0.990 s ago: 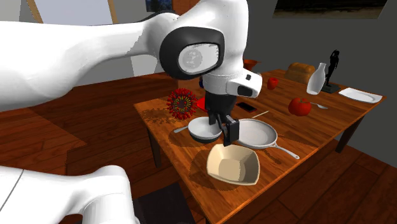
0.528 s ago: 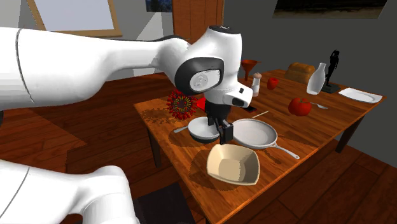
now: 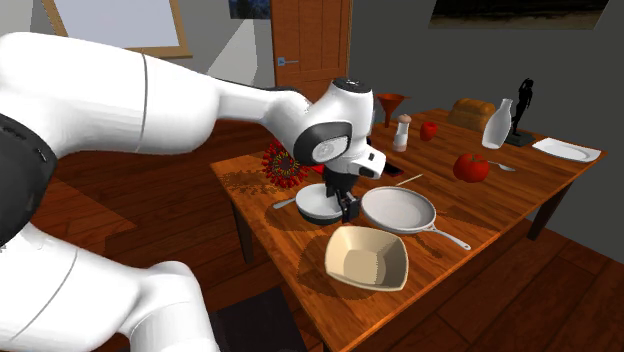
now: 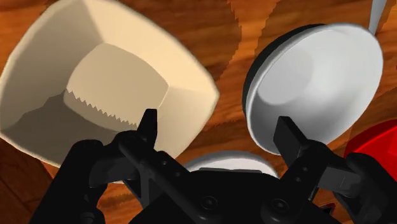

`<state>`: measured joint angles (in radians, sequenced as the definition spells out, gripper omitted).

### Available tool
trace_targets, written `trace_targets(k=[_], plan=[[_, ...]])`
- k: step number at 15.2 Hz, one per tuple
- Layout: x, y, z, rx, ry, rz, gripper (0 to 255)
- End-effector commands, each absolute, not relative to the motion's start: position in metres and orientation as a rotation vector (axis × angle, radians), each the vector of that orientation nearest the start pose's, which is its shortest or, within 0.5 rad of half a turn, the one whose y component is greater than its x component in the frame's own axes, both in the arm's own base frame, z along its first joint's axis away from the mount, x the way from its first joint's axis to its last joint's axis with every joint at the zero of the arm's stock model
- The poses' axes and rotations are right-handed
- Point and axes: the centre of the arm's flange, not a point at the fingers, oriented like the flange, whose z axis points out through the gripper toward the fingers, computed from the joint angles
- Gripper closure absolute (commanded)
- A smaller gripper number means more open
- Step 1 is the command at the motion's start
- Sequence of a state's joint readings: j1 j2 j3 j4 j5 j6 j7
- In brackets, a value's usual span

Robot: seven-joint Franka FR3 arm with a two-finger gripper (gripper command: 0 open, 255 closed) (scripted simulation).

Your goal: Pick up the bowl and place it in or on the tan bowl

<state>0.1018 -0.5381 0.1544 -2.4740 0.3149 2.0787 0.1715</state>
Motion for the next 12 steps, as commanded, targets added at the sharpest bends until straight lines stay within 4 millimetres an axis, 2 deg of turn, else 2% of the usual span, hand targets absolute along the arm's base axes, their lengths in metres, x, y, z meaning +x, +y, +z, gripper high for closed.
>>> trace_targets(k=[1, 5, 12], plan=[[0.395, 0.139, 0.475, -2.892, 0.096, -0.14, 0], [0.415, 0.174, 0.445, -2.867, 0.094, -0.132, 0], [0.42, 0.186, 0.412, -2.864, 0.094, -0.132, 0]])
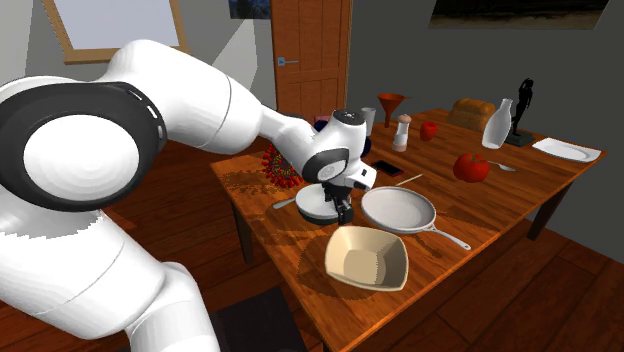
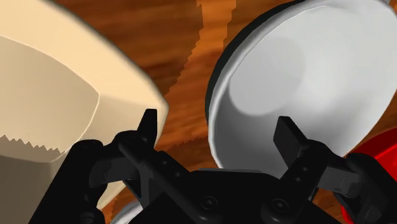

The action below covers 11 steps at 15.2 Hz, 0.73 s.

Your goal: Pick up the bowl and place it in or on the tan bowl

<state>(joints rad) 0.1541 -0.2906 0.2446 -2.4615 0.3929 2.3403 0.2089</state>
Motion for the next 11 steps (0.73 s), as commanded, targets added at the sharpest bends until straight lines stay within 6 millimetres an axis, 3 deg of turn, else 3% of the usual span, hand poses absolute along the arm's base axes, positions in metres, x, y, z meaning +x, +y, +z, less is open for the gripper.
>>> trace_targets(k=[1, 9, 10, 11], plan=[[0.4211, 0.1885, 0.4039, -2.864, 0.094, -0.132, 0], [0.4211, 0.1885, 0.4039, -2.864, 0.094, -0.132, 0], [0.4211, 0.1885, 0.4039, -2.864, 0.094, -0.132, 255], [0.4211, 0.1885, 0.4039, -2.864, 0.094, -0.132, 255]])
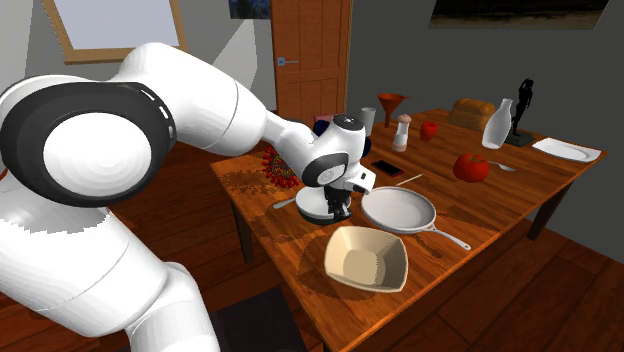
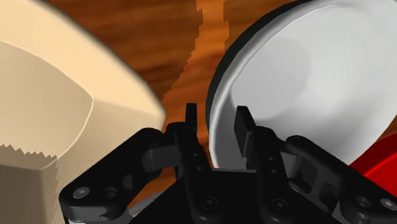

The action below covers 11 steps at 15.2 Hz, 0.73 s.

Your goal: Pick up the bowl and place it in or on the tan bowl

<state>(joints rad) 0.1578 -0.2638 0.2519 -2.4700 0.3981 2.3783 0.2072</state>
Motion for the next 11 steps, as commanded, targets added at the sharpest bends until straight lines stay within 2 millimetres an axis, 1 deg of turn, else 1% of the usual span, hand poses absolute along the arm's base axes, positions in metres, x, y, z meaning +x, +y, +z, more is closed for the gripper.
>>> trace_targets(k=[1, 8, 11], plan=[[0.421, 0.188, 0.404, -2.864, 0.094, -0.132, 255], [0.421, 0.189, 0.404, -2.864, 0.094, -0.132, 255], [0.421, 0.189, 0.42, -2.864, 0.094, -0.132, 255]])
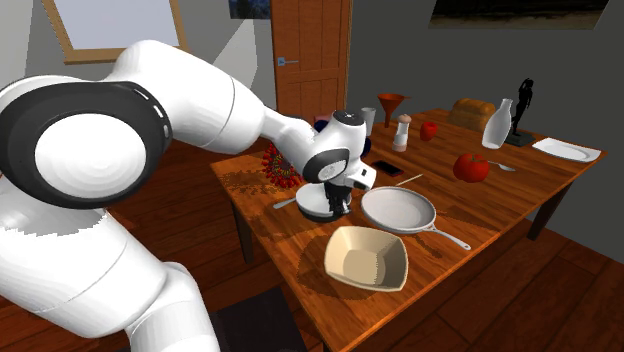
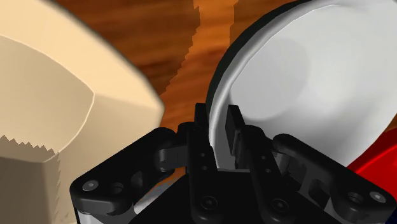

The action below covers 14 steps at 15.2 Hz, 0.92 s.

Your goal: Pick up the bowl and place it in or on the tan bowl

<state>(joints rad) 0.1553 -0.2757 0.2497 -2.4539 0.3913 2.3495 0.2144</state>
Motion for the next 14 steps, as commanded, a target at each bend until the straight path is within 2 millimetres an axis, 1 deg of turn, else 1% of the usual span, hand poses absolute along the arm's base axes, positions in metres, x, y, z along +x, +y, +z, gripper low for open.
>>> trace_targets(k=[1, 14], plan=[[0.421, 0.189, 0.425, -2.864, 0.094, -0.132, 255], [0.421, 0.189, 0.494, -2.864, 0.094, -0.132, 255]])
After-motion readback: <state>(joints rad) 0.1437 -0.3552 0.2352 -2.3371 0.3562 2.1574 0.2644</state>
